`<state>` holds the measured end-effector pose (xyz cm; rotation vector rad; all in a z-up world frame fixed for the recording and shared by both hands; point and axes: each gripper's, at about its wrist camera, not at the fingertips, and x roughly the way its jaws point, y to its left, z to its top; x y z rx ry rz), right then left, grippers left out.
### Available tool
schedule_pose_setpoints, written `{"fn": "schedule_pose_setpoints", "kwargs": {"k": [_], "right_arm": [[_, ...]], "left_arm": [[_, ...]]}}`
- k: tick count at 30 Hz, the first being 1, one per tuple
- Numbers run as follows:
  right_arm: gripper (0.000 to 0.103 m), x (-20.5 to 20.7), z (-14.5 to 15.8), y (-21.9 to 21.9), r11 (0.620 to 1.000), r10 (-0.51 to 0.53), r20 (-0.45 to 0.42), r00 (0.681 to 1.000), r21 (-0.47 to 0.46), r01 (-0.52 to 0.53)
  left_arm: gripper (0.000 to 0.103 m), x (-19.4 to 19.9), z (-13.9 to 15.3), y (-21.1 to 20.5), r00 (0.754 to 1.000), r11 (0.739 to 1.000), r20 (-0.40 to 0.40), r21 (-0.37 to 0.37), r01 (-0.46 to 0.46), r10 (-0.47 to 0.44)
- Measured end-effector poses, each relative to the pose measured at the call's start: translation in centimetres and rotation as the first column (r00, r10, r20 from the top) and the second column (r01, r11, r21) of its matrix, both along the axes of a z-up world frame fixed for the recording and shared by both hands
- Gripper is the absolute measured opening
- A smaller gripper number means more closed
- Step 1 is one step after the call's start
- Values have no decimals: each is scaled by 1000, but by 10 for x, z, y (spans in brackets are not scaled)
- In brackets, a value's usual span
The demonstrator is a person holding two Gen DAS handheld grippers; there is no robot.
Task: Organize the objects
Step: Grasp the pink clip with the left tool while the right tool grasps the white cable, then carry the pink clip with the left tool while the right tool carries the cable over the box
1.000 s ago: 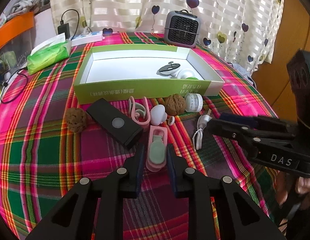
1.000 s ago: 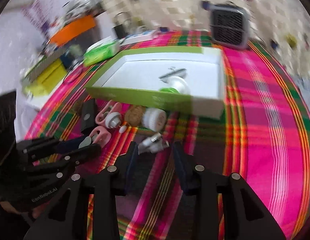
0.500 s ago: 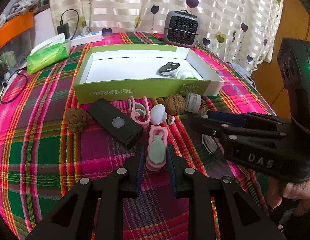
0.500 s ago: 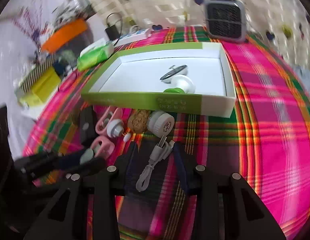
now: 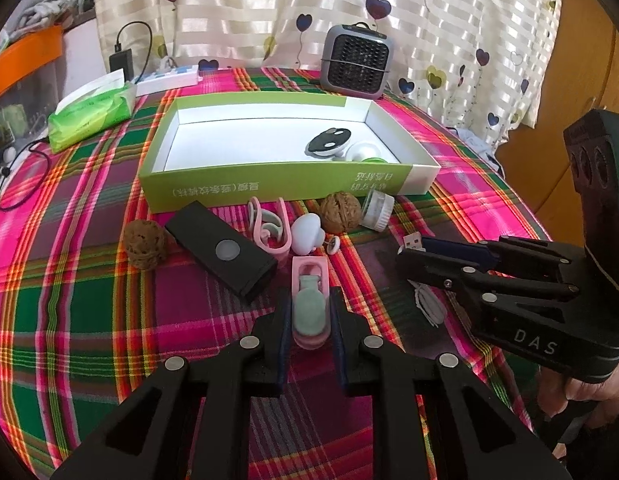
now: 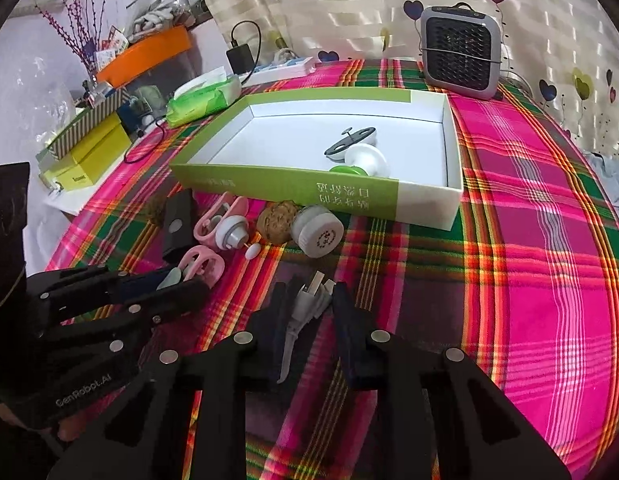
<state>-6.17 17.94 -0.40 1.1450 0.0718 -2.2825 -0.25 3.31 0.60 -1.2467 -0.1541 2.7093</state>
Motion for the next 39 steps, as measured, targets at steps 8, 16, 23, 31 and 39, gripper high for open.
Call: {"fn": "schedule_pose_setpoints", "kwargs": {"k": [8, 16, 23, 31, 39], "right_arm": [[23, 6, 12, 9, 999, -6, -32, 999, -38, 5], [23, 13, 24, 11, 998, 7, -71, 997, -54, -10], [23, 16, 32, 10, 998, 18, -98, 995, -62, -24], [23, 14, 36, 9, 997, 28, -111, 993, -64, -36], [23, 8, 40, 5, 997, 34, -120, 992, -63, -42]], "left_arm": [[16, 6, 7, 6, 1000, 1000, -19, 3, 11, -11], [16, 8, 21, 7, 998, 1000, -57, -3, 6, -6], [16, 5, 31, 4, 996, 1000, -85, -6, -1, 0], [16, -1, 37, 3, 995, 1000, -102, -11, -3, 1], [16, -9, 42, 0, 993, 1000, -117, -14, -5, 4]]}}
